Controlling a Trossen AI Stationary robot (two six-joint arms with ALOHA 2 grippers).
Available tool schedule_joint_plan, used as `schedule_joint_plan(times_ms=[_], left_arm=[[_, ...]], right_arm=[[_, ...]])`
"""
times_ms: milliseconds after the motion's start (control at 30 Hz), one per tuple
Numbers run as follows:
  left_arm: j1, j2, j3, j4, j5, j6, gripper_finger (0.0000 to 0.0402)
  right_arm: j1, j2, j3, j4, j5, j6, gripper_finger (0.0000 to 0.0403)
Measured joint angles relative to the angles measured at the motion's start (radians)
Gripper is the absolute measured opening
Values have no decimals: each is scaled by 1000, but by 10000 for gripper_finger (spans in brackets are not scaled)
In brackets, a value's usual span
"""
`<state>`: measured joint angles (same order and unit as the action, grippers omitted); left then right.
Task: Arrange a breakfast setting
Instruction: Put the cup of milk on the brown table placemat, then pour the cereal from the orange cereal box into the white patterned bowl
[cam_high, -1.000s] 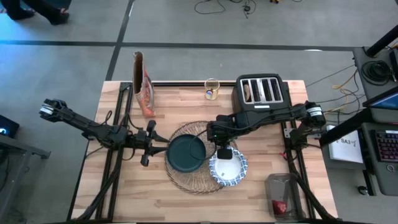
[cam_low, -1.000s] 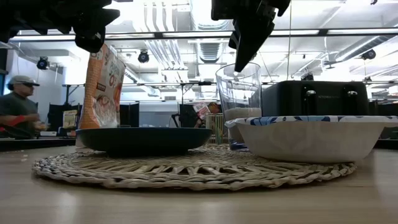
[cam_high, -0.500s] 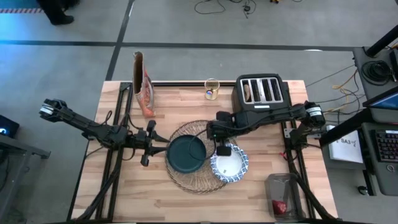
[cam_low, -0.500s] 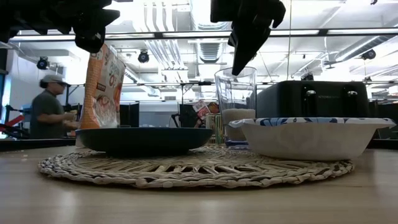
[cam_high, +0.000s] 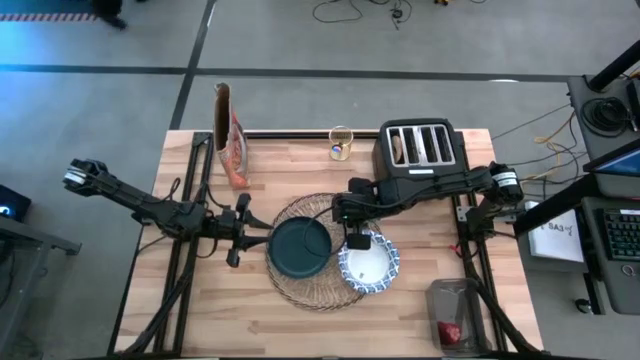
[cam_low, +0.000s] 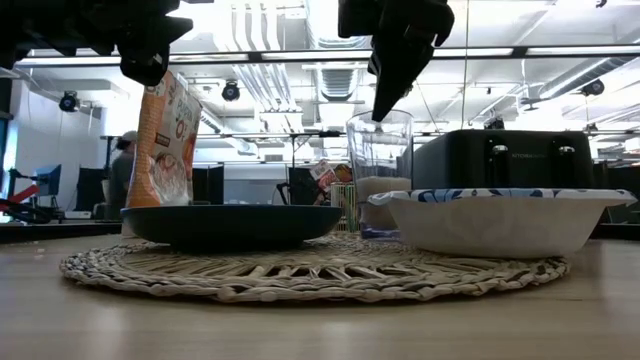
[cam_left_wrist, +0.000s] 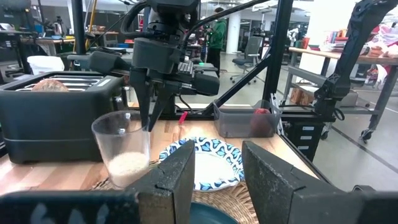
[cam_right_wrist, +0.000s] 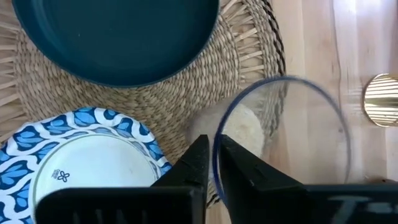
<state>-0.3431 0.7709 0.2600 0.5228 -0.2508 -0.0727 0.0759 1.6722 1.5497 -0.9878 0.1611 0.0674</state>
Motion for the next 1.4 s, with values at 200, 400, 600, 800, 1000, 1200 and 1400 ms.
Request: schedule_joint_plan(times_ms=[200,400,600,800,1000,1200,1400], left_arm=[[0,0,0,0,0,0,116],[0,0,0,0,-1,0,116],[0,0,0,0,-16,-2,116],[0,0,0,0,-21,-30,116],[0,0,0,1,-22,-42,116],[0,0,0,9,-48,-42,116],[0,0,0,-21,-277,-42,116]], right_arm=[[0,0,2,-2,0,-15,67],[0,0,73,-20,0,-27,99],[-3,-2,181,-161,-1,-90,109],[-28,-66,150,-177,-6,-184,102],[-110,-211,40,-124,-35,-156,98],[-164,-397,-158,139,-117,-145,103],[-163,-540,-363,293,-120,-125,102]])
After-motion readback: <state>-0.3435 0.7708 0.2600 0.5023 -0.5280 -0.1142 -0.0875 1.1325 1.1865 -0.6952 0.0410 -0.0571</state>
